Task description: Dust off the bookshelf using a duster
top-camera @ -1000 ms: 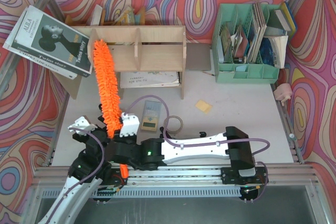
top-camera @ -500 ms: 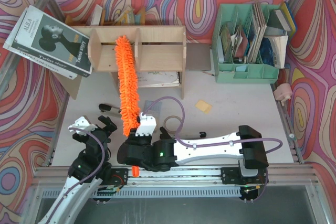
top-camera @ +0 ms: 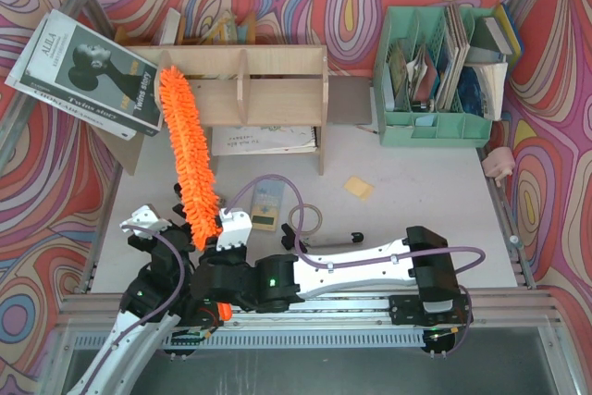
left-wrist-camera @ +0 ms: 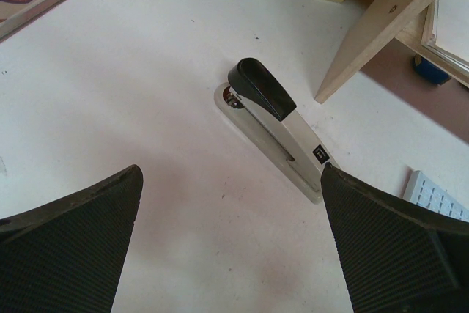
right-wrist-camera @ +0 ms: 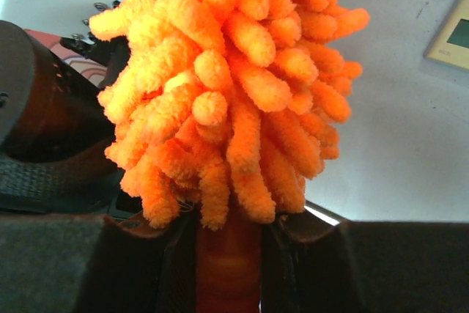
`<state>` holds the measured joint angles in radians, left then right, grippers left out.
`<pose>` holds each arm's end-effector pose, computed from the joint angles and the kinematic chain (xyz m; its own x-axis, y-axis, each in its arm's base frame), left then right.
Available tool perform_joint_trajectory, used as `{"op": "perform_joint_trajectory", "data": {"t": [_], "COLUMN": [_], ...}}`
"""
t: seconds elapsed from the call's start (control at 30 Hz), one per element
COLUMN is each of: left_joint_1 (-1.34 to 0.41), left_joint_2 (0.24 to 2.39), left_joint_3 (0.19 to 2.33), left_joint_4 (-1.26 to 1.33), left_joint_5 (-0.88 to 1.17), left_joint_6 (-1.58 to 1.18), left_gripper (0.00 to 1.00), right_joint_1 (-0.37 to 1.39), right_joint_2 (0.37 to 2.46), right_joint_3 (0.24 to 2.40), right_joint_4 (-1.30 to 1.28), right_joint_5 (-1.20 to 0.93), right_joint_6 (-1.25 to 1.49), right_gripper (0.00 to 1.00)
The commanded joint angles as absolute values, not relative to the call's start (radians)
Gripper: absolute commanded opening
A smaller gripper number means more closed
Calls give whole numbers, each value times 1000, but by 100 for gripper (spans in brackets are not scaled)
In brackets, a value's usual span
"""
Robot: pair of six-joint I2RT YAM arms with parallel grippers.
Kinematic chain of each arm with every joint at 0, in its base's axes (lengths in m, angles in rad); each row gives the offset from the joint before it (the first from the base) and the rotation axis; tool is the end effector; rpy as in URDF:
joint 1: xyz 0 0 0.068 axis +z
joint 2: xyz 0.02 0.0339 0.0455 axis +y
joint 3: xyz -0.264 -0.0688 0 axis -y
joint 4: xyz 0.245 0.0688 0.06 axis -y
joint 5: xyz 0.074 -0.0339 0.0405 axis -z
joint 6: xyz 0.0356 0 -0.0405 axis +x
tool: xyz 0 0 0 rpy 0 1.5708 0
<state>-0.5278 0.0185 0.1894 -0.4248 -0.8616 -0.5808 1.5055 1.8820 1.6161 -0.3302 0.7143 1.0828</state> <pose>0.0839 -0.0176 0.1948 -0.0132 -0.4059 -0.9138 -0.3754 0.8490 -0.3717 0.0518 0.4340 0.3017 -0.6519 0.2587 -0.7128 -0.3045 0.7716 0.5585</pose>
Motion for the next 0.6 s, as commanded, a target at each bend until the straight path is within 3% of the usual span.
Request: {"op": "perform_joint_trajectory", "data": {"t": [0.0, 0.33, 0.57], "left_joint_1": [-529, -528, -529], "left_joint_2": [6, 5, 5], "left_joint_3": [207, 206, 204], "left_joint_4": [-436, -432, -426], "left_joint_5": [-865, -855, -846], "left_joint_6": [-584, -581, -578], "left_gripper": [98, 98, 98], "right_joint_1": [1514, 1514, 1513], "right_joint_2": [1826, 1733, 1807], "right_joint_3": [1607, 1499, 1560], "right_joint_4": [-341, -549, -287], "right_joint_5": [816, 957, 867], "right_joint_6": [1116, 1428, 1097], "right_gripper": [0, 0, 0]}}
